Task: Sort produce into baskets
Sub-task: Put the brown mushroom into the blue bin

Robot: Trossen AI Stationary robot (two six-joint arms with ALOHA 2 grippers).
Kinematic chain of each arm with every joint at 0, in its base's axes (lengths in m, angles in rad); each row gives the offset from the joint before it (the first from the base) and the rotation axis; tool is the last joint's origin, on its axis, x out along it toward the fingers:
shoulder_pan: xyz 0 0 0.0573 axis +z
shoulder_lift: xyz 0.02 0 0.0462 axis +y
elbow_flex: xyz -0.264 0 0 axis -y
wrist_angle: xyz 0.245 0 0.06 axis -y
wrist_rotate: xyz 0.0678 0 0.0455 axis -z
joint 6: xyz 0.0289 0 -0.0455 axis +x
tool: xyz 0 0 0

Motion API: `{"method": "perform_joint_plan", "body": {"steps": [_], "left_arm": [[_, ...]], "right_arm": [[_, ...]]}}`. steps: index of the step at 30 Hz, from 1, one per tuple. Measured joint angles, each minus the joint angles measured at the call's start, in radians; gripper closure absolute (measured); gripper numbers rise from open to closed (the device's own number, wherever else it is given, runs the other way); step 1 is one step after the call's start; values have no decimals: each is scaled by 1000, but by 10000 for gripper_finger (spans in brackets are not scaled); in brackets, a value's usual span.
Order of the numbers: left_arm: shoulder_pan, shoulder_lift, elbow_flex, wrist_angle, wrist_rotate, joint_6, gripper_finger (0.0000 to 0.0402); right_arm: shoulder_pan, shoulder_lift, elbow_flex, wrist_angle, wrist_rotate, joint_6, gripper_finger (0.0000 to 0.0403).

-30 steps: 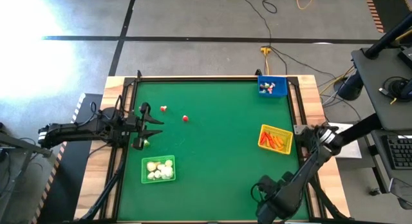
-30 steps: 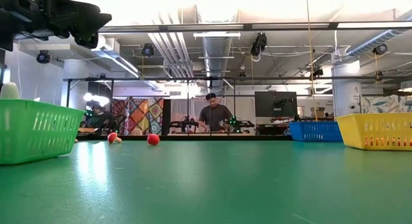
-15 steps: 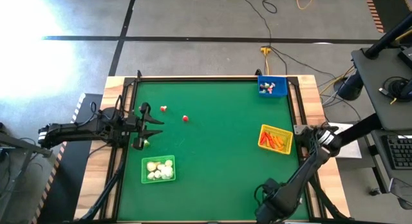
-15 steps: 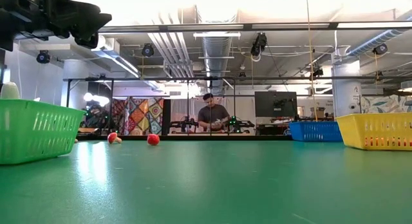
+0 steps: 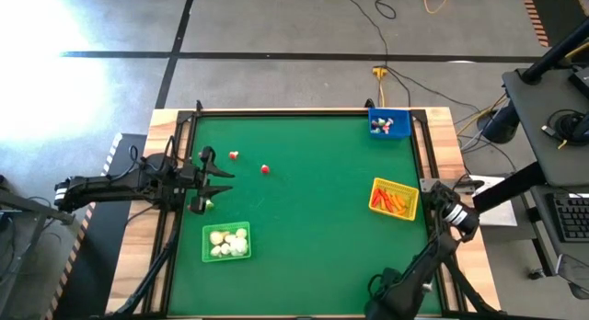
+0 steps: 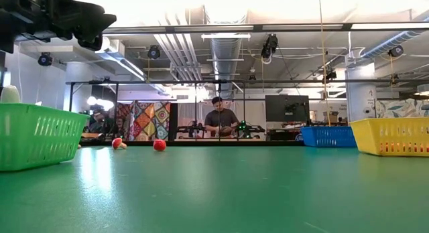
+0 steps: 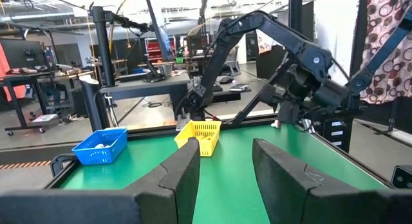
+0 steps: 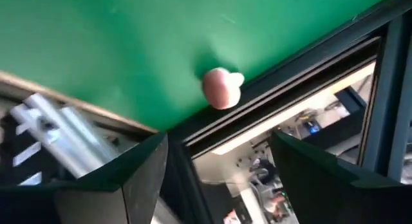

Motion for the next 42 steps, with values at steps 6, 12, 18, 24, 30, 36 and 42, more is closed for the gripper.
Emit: {"method": "perform_joint_plan", "body": {"steps": [6,12,18,24,30,36,42], "left_arm": [[0,0,0,0,0,0,274],[0,0,0,0,0,0,274],[0,0,0,0,0,0,274],[0,0,0,0,0,0,274],[0,0,0,0,0,0,274],[0,0,0,0,0,0,274],[0,0,0,-1,0,0,274]], "right_arm": [[13,-4,-134,54,-165,-78,146],[12,-12,-224,189,-172,-120,149],[12,-12,-265,199,-173,-200,161],[12,-13,-287,261,-130,-225,206],[12,-16,-304,318,-110,-225,251],[3,-16,-283,311,-94,-153,302],[-27,-45,-139,243,14,-79,332]]}}
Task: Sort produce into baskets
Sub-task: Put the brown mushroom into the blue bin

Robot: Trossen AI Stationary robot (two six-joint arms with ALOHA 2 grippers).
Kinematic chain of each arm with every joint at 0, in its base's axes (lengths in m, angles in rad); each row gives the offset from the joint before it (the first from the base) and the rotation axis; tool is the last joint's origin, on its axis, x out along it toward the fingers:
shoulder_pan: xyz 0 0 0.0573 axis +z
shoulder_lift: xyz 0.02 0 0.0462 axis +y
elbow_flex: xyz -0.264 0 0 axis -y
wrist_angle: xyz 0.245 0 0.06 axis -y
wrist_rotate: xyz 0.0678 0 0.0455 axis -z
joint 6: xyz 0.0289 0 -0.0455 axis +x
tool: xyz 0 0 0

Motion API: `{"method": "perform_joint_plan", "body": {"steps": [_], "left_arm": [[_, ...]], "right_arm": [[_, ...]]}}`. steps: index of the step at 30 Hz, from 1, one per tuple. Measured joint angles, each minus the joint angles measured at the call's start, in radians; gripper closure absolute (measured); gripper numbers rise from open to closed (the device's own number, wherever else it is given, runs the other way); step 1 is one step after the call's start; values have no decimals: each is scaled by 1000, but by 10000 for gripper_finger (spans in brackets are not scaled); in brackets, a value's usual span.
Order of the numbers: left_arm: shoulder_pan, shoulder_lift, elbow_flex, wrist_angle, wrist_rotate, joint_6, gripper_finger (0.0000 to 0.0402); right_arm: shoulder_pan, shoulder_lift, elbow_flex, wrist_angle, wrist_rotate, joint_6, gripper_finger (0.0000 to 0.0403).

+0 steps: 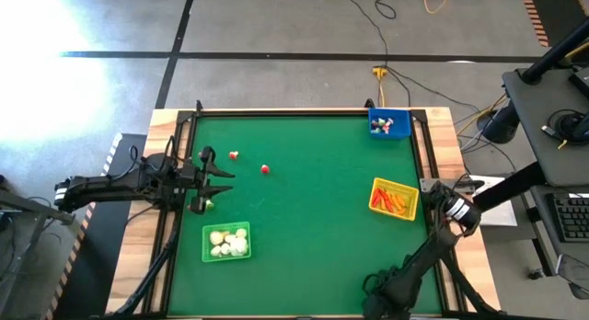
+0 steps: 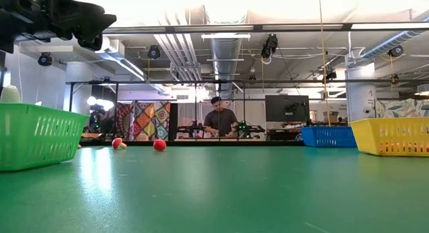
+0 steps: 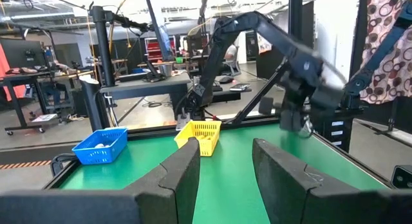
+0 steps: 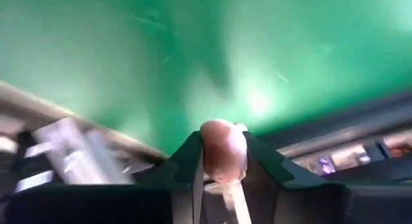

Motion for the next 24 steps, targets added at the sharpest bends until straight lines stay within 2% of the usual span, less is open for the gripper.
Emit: {"method": "perform_joint_plan", "body": {"steps": [2,3,5,8,9,11,14,16,20,24], "left_arm": [[0,0,0,0,0,0,274],[0,0,0,0,0,0,274],[0,0,0,0,0,0,274],[0,0,0,0,0,0,274],[0,0,0,0,0,0,274],[0,0,0,1,0,0,274],[0,2,0,4,0,0,274],[0,2,0,4,0,0,274],[0,2,0,4,0,0,274],[0,4,0,4,0,0,274]], "right_arm": [[-45,-36,67,-52,89,34,333],[-80,-59,103,-80,169,45,332],[-156,-112,171,-171,408,58,331],[-289,-203,255,-306,874,69,332],[-341,-235,269,-341,996,64,334],[-459,-313,275,-353,1141,26,336],[-662,-419,249,-339,1237,-61,336],[-805,-472,221,-337,1265,-117,335],[-1106,-543,153,-304,1266,-278,335],[-1401,-572,55,-163,1237,-476,335]]}}
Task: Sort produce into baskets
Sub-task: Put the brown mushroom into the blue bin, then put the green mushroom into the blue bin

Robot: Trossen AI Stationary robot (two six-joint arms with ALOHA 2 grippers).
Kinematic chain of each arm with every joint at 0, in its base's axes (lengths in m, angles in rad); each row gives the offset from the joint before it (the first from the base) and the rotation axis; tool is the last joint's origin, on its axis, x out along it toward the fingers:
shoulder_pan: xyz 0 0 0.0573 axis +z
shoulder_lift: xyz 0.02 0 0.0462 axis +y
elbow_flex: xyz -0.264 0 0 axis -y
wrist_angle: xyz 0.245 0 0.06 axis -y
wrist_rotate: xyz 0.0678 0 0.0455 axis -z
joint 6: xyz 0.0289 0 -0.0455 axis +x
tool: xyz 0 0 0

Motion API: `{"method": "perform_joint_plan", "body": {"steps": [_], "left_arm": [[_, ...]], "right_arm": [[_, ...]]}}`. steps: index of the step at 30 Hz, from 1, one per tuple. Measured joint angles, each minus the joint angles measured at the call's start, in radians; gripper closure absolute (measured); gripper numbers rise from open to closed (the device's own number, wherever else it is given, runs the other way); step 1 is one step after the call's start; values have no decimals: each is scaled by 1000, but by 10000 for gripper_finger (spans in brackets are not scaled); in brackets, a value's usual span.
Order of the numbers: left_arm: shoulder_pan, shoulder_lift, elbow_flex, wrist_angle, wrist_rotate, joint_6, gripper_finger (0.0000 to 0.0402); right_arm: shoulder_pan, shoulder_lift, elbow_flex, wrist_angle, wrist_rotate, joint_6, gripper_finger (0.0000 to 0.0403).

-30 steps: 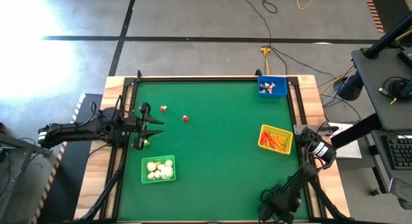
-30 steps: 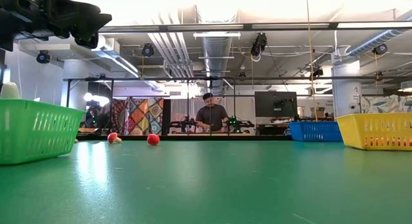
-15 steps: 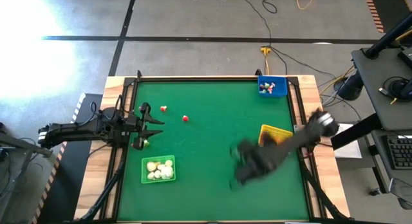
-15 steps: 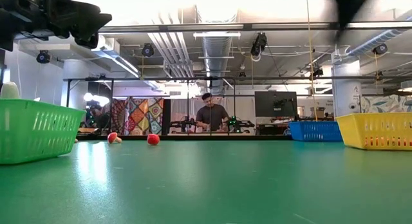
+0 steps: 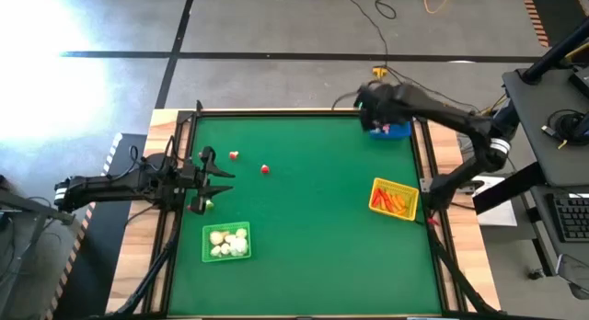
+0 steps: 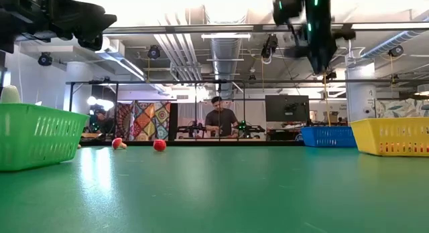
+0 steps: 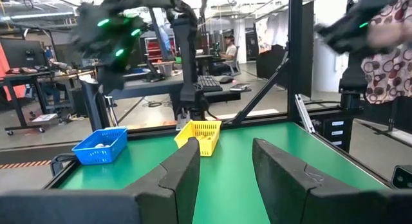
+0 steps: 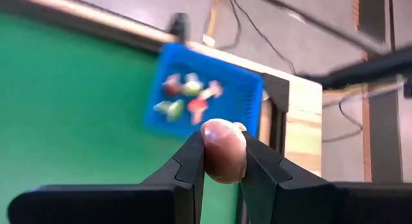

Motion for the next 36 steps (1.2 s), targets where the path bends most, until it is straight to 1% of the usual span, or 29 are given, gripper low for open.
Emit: {"method": "perform_joint_plan", "body": {"steps": [2,5,8,12,15,19,25,28,30,32,34,36], "left_arm": [[0,0,0,0,0,0,274],[0,0,0,0,0,0,274],[0,0,0,0,0,0,274],[0,0,0,0,0,0,274],[0,0,0,0,0,0,274],[0,0,0,0,0,0,274],[0,1,0,26,0,2,274],[-1,2,0,61,1,-30,274],[-1,4,0,57,2,-53,274],[-1,15,0,59,2,-55,274],[-1,31,-2,62,-2,-39,274],[-1,58,-2,72,-40,-49,274]], "right_arm": [[-125,1,-62,105,-19,-99,335],[-256,17,-174,315,-95,-224,335],[-335,45,-280,504,-173,-299,335],[-390,82,-359,659,-225,-322,335],[-394,114,-382,689,-228,-335,329],[-392,161,-388,706,-232,-386,312],[-403,215,-386,721,-228,-417,263],[-409,218,-361,702,-228,-474,235],[-400,187,-342,697,-227,-509,220],[-362,132,-331,714,-214,-524,211],[-298,66,-336,757,-214,-536,209],[-210,-5,-368,831,-218,-549,210]]}}
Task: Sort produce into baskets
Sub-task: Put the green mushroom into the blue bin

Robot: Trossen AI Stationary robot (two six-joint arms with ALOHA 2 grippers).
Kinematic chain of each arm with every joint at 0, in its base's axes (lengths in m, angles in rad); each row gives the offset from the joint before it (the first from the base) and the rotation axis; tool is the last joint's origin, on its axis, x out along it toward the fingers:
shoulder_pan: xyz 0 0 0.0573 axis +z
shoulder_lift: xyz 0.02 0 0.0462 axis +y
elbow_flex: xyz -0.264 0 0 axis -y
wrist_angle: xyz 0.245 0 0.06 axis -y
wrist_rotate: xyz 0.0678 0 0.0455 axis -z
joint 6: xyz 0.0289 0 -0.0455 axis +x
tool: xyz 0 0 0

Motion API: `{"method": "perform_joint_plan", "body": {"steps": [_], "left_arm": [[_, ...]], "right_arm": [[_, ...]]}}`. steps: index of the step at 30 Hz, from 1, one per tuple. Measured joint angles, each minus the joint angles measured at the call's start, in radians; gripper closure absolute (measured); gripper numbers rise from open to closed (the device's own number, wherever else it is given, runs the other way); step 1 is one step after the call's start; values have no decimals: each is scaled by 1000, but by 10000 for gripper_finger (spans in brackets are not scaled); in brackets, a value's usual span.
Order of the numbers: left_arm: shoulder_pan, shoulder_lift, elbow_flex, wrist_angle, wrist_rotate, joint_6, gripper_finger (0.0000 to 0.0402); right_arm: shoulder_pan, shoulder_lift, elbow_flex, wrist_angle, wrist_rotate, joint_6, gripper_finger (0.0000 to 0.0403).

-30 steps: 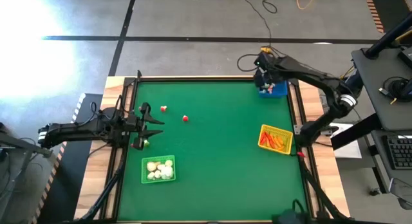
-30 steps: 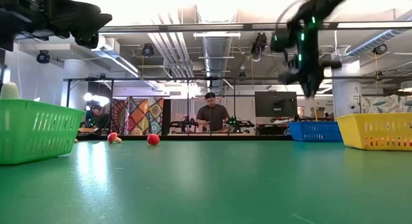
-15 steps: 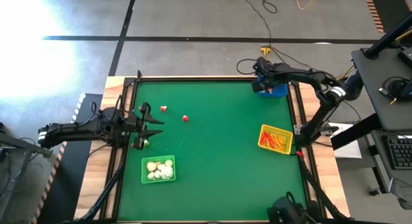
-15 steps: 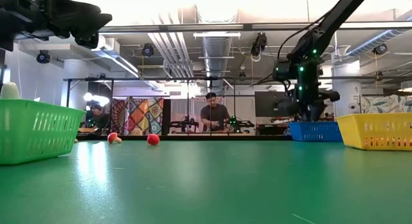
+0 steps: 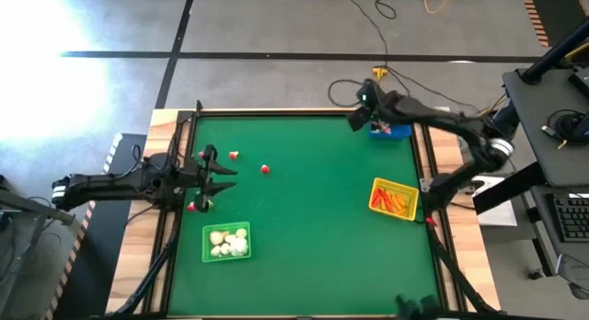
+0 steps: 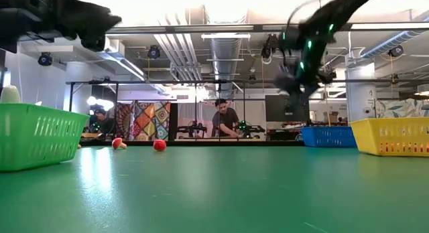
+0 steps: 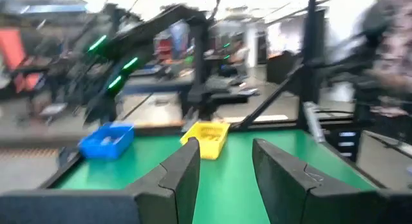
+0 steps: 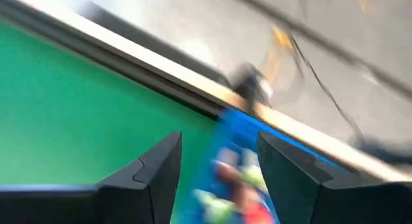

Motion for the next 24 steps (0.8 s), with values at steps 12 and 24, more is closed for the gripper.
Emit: {"method": "perform_joint_plan", "body": {"steps": [12,24], "left_arm": [[6,308,112,-205,-313,-223,274],[10,775,577,-1298,-170,-644,236]], "right_arm": [[572,-109,-384,1018,-6,-201,218],[616,39,-428,1251,-2,-260,220]]}}
